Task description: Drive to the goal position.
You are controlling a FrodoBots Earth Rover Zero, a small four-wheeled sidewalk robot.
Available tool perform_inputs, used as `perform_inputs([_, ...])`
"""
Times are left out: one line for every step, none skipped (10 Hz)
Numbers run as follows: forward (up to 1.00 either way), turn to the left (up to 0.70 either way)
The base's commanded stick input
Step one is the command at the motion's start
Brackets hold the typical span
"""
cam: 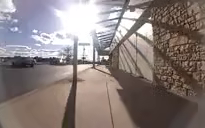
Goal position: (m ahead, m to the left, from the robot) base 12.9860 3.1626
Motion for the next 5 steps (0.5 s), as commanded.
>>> perform_inputs([0.85, 0.0])
perform_inputs([0.85, 0.0])
perform_inputs([0.85, 0.0])
perform_inputs([0.85, 0.0])
perform_inputs([0.85, 0.0])
